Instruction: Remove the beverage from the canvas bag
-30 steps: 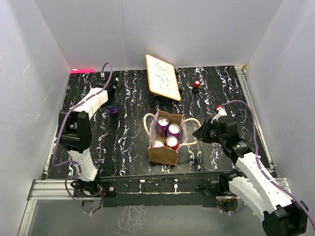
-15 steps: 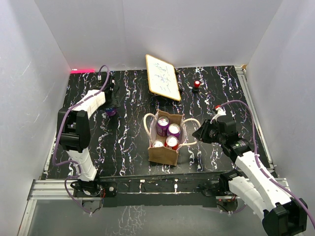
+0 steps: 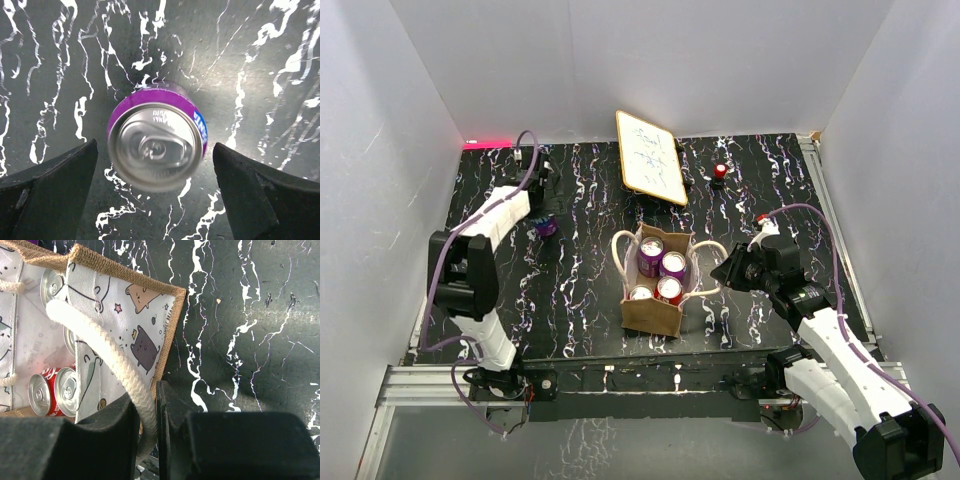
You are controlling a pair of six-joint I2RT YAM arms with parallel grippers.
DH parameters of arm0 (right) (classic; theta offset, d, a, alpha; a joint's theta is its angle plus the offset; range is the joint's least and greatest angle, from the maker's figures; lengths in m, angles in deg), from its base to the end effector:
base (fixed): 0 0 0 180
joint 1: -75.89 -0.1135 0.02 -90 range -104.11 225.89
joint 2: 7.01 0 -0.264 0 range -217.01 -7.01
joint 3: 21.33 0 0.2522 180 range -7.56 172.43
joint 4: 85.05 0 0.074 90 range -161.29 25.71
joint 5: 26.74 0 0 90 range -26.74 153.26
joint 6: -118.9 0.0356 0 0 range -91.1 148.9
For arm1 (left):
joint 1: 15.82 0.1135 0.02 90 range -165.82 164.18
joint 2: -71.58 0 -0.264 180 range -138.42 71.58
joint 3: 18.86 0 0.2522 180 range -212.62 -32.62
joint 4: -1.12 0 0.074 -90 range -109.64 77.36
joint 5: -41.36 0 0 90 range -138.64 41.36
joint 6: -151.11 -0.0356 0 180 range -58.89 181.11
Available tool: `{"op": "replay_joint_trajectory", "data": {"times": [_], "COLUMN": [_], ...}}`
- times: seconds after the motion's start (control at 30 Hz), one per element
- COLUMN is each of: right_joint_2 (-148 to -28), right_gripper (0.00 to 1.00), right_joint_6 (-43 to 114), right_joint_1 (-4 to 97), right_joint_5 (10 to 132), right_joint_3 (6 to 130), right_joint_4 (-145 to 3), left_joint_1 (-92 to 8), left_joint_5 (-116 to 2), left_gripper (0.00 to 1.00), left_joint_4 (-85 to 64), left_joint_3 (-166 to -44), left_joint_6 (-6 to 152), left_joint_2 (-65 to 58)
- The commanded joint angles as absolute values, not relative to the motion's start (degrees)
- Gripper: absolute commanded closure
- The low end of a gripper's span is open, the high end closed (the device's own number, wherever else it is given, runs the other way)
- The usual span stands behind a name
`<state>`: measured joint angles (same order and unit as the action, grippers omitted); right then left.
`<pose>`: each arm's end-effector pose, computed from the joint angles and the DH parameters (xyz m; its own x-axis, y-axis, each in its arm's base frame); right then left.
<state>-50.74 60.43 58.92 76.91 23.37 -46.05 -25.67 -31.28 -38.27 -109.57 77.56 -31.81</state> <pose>0.1572 0.0568 0.2334 -0.7436 0.3044 -0.5954 -0.0852 0.8400 0.5358 0.3896 -0.0569 0.2298 -0.7404 -0.1458 -0.6562 -0.2368 0.9702 0.0516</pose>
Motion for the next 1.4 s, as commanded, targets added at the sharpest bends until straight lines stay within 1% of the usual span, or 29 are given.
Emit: {"op": "replay_joint_trajectory", "data": {"times": [0.0, 0.07, 0.2, 0.27, 0.33, 0.4, 0.43, 0.57, 0.63, 0.7, 0.83, 0.97, 1.13, 1.23, 1.37], "right_joint_2": [-49.8, -49.7, -49.5, -49.3, -49.1, -48.9, -48.9, -49.2, -49.2, -48.9, -48.0, -47.8, -48.0, -47.9, -47.7], "right_gripper": [0.8, 0.8, 0.8, 0.8, 0.8, 0.8, 0.8, 0.8, 0.8, 0.8, 0.8, 0.8, 0.8, 0.8, 0.8], "right_joint_6": [59.5, 59.5, 59.6, 59.6, 59.6, 59.7, 59.6, 59.6, 59.6, 59.7, 60.1, 60.2, 60.2, 60.2, 61.1], "right_joint_1": [58.9, 58.9, 59.0, 59.0, 58.9, 58.9, 59.0, 58.9, 58.9, 58.9, 58.9, 58.9, 58.9, 58.9, 58.9], "right_joint_5": [76.6, 76.6, 76.6, 76.7, 77.0, 76.9, 76.8, 76.3, 76.5, 77.0, 77.2, 77.1, 77.1, 77.2, 77.5], "right_joint_3": [23.9, 23.7, 23.4, 23.5, 23.5, 23.4, 23.5, 23.8, 23.8, 23.7, 23.4, 23.2, 23.3, 23.3, 23.7], "right_joint_4": [-49.0, -49.2, -49.4, -49.4, -49.4, -49.5, -49.5, -49.4, -49.2, -49.1, -49.1, -49.2, -49.1, -49.1, -48.3], "left_joint_1": [-25.5, -25.7, -27.4, -28.2, -28.5, -29.2, -29.6, -31.7, -35.9, -42.1, -55.1, -64.7, -77.4, -81.5, -82.1], "left_joint_5": [-32.0, -35.3, -46.1, -48.2, -48.7, -49.9, -52.4, -60.9, -62.5, -62.6, -60.2, -54.8, -40.3, -31.6, -28.1], "left_gripper": [0.03, 0.03, 0.03, 0.03, 0.03, 0.03, 0.03, 0.03, 0.05, 0.06, 0.07, 0.09, 0.14, 0.16, 0.18], "left_joint_4": [-38.8, -39.7, -38.7, -41.0, -45.1, -49.3, -50.2, -49.2, -47.5, -44.3, -37.5, -34.4, -37.5, -43.2, -48.7], "left_joint_3": [-109.0, -107.1, -100.7, -100.1, -102.1, -104.2, -104.8, -103.7, -103.1, -102.7, -103.0, -103.7, -106.1, -108.7, -111.8], "left_joint_6": [78.0, 79.6, 79.9, 78.5, 76.8, 76.4, 76.6, 79.0, 81.2, 83.1, 84.7, 83.2, 81.5, 82.4, 83.5], "left_joint_2": [-20.8, -16.1, -4.4, 0.2, 3.4, 5.4, 6.3, 8.9, 9.4, 9.8, 10.1, 8.0, 1.9, -3.8, -10.5]}}
